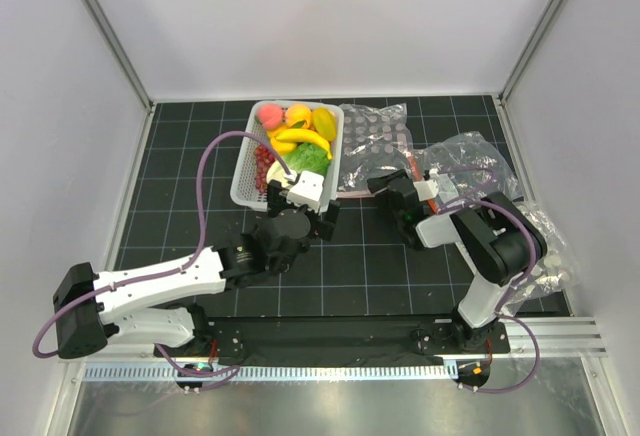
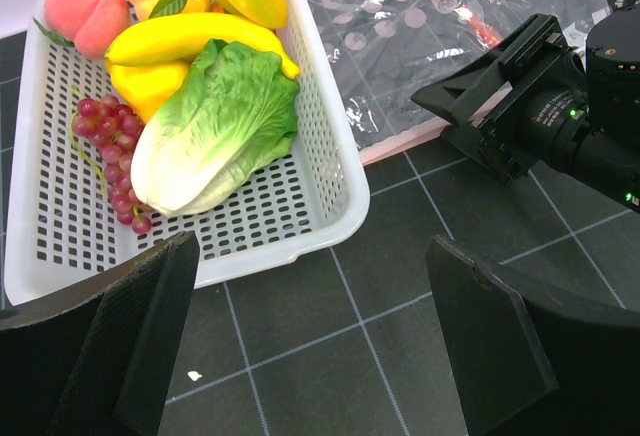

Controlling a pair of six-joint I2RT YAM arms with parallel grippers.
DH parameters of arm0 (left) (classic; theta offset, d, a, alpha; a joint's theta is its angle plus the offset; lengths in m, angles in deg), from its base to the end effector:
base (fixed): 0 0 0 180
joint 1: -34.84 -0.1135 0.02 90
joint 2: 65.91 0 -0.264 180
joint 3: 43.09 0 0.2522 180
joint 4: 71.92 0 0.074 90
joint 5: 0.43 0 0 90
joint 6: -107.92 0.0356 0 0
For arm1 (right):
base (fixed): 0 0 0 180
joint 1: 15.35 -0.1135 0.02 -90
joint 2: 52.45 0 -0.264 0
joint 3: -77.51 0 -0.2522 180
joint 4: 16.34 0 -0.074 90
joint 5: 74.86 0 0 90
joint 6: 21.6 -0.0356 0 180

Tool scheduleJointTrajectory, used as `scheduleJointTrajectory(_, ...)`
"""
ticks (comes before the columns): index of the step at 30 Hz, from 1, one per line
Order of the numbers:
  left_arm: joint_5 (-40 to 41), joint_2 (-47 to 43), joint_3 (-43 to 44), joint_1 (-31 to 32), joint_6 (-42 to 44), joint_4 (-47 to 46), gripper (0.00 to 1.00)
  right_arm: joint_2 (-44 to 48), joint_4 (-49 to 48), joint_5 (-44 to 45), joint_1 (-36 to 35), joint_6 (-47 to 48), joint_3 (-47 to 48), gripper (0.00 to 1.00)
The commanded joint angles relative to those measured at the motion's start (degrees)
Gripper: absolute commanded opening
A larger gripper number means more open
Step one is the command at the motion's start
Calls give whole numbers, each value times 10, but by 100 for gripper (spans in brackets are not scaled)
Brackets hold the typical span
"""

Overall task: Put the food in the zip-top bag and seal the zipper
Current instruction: Pick up the zipper food storage bag at the center of the board.

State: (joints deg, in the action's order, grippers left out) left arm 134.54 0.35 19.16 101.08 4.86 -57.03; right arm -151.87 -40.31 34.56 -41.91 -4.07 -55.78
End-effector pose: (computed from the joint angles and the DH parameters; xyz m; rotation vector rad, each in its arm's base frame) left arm 0.1274 -0.2270 0.3054 0.3175 1.7803 -0.2381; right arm 0.2829 0.1282 0.1216 1.0198 1.8595 0.7158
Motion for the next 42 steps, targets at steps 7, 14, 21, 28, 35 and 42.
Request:
scheduleJointTrajectory(7,-7,-28,-4,-2,-7,-13,100,-60,-202,76,-1,-39,-57,60)
scheduleJointTrajectory(14,-16,-47,-12,-2,-11,-13,100,-102,-313,91,-1,-51,-55,52)
scheduleJointTrajectory(21,-20,-53,-12,-3,-13,-13,100,-91,-298,103,-1,-48,-46,52)
scheduleJointTrajectory(28,-19,-60,-15,-2,-13,-13,100,-82,-274,109,-1,-40,-36,53)
scheduleJointTrajectory(35,-15,-65,-17,-2,-11,-2,100,-108,-272,110,0,-44,-3,52)
scheduleJointTrajectory(42,-16,-63,-18,-2,-10,-1,100,-136,-265,113,4,-42,33,39)
